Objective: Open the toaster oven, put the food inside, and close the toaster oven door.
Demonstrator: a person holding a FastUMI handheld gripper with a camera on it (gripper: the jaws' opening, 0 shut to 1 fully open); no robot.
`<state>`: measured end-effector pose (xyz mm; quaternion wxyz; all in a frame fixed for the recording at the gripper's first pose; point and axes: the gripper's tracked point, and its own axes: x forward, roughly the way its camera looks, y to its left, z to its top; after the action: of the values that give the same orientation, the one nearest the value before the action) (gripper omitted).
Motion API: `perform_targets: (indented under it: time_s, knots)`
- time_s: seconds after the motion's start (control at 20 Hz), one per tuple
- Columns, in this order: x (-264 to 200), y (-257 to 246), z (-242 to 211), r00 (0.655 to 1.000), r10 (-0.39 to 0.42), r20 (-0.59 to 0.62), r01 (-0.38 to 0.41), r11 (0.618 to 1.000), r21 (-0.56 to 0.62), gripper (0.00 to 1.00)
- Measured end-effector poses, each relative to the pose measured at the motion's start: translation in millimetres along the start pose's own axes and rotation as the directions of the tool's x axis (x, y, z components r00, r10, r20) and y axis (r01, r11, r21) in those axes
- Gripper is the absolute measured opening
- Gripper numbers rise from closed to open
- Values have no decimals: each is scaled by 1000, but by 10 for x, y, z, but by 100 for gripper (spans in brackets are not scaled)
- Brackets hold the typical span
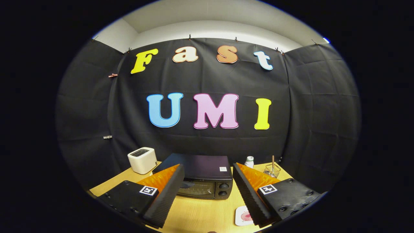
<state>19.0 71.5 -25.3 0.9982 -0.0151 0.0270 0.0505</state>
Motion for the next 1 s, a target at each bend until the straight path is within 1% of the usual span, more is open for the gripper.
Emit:
perform_targets:
  time_s: [0.3,0.45,0.55,0.65,0.9,1.0]
  knots:
    - [212,162,-150,1000,11,-26,-11,1000,22,98]
    - [395,266,-243,999,20,-43,-19,1000,7,98]
    - [548,315,-268,999,13,-45,-13,1000,-5,98]
    - [710,399,-312,999,12,-52,-11,1000,20,98]
    - [1144,538,-548,996,-14,-90,16,1000,24,98]
    - [1326,609,-718,992,-18,-122,25,998,53,98]
